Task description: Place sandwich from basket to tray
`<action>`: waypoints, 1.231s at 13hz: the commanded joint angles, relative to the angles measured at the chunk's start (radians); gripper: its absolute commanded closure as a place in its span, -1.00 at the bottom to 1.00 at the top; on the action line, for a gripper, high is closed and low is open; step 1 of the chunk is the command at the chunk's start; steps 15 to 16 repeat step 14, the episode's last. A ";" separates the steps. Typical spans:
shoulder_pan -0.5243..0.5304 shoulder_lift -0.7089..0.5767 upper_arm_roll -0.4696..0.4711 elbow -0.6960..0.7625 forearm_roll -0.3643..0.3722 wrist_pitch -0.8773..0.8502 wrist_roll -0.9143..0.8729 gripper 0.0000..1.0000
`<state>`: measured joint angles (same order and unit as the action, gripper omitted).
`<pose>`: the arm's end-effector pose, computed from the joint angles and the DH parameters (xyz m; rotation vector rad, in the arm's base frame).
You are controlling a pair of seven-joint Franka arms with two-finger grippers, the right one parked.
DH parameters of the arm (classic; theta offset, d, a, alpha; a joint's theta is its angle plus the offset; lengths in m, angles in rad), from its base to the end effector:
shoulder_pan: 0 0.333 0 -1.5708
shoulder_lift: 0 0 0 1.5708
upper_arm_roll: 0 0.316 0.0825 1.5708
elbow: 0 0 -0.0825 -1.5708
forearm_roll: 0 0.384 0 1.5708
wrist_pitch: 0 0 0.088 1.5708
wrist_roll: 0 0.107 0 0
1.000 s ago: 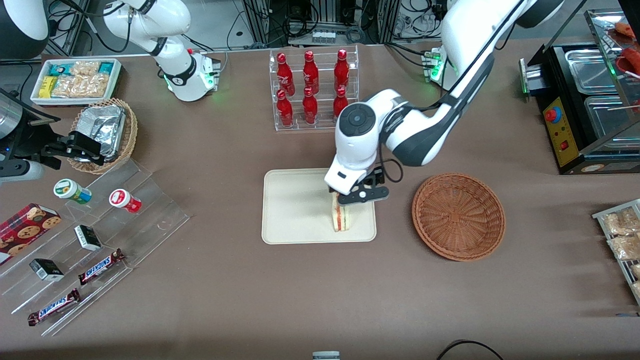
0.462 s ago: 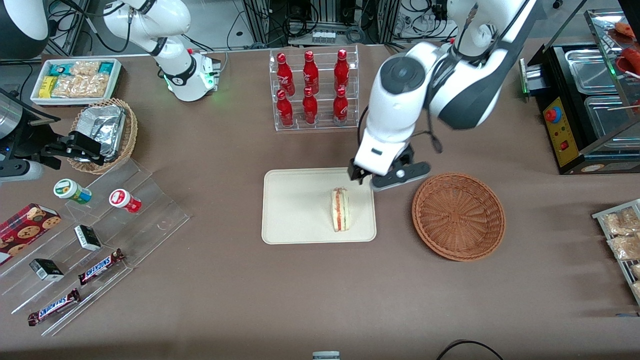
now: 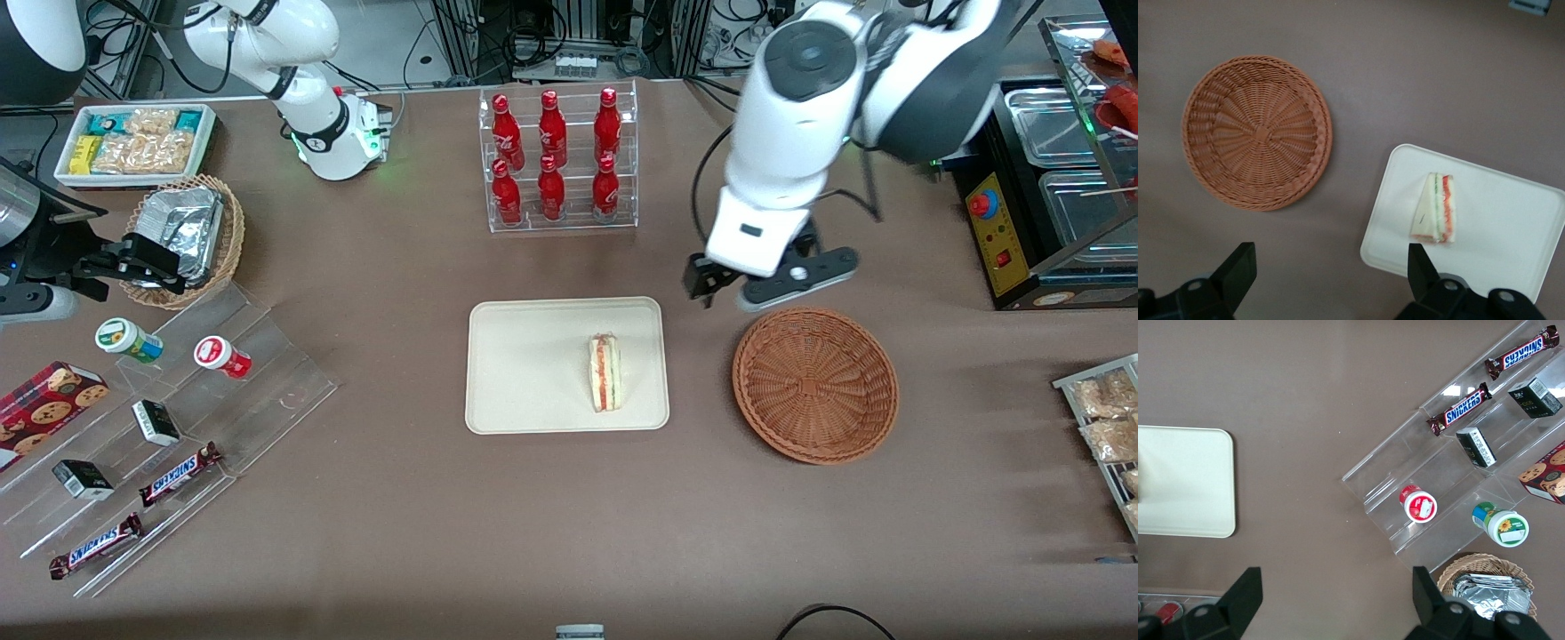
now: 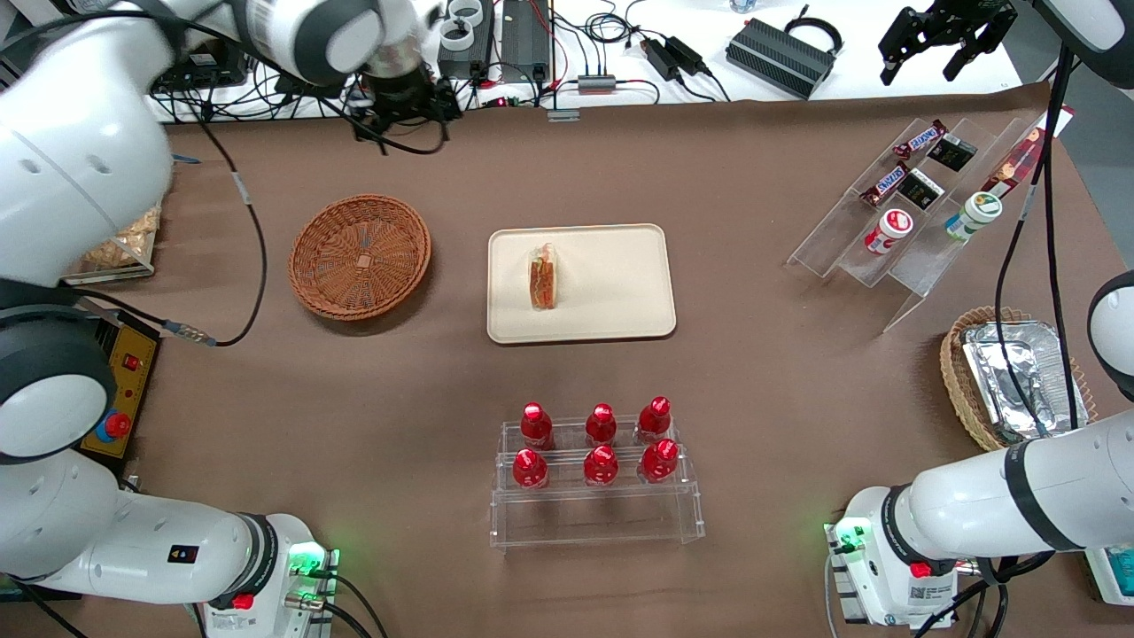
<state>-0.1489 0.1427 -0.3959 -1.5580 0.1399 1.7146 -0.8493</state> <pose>0.5320 -0.2896 0.5668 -3.0588 -0.4474 -0.1130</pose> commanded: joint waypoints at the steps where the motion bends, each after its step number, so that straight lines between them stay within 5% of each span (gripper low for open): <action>1: 0.067 -0.064 0.041 -0.005 -0.069 -0.084 0.207 -1.00; 8: 0.216 -0.095 0.153 0.076 -0.089 -0.237 0.631 -1.00; 16: 0.282 -0.124 0.166 0.076 -0.098 -0.355 0.667 -1.00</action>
